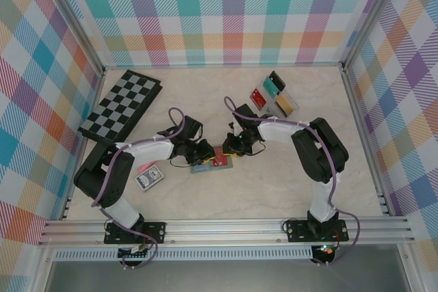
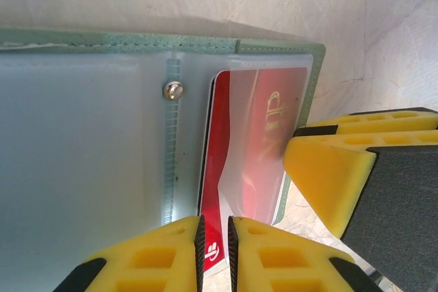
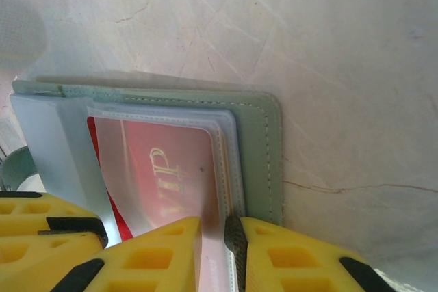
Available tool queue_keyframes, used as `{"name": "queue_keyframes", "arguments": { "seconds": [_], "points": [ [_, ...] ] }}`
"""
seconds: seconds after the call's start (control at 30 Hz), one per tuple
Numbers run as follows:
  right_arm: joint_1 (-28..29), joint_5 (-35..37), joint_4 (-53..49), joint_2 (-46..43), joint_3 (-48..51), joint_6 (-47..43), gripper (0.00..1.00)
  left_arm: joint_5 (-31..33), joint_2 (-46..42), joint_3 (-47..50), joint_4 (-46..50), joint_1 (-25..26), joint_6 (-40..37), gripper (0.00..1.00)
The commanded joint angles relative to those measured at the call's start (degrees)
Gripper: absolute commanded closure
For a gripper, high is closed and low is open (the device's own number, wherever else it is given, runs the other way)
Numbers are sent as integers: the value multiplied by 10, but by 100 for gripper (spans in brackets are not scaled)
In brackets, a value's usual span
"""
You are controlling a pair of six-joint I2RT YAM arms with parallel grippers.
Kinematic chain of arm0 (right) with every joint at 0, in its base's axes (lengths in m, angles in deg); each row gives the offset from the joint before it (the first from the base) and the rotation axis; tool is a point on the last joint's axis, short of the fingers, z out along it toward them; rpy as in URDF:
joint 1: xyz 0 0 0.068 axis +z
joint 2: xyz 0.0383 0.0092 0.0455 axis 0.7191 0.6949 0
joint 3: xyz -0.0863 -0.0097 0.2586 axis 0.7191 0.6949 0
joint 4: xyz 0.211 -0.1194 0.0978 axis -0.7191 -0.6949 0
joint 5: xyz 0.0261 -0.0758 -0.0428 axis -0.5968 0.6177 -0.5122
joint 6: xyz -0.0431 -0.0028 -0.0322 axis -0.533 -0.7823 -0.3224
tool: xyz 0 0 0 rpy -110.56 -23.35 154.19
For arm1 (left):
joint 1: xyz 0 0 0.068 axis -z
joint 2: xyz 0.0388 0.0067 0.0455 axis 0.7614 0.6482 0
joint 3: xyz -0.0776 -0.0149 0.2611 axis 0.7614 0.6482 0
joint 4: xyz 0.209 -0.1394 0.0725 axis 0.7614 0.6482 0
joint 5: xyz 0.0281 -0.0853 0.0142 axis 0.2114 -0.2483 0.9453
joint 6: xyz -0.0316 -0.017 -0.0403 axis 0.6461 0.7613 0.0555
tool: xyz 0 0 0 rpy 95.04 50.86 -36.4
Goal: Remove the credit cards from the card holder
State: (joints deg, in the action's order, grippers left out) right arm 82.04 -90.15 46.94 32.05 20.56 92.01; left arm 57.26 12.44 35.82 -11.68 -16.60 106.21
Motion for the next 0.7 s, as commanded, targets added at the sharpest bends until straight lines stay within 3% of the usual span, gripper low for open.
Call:
{"name": "queue_keyframes", "arguments": {
  "seconds": [0.0,0.67],
  "points": [
    [3,9,-19,21,-4,-3,79,6,-2,5,2,4,-8,81],
    [3,-49,6,22,-1,11,79,-3,33,5,-14,4,-12,79]
  ]
}}
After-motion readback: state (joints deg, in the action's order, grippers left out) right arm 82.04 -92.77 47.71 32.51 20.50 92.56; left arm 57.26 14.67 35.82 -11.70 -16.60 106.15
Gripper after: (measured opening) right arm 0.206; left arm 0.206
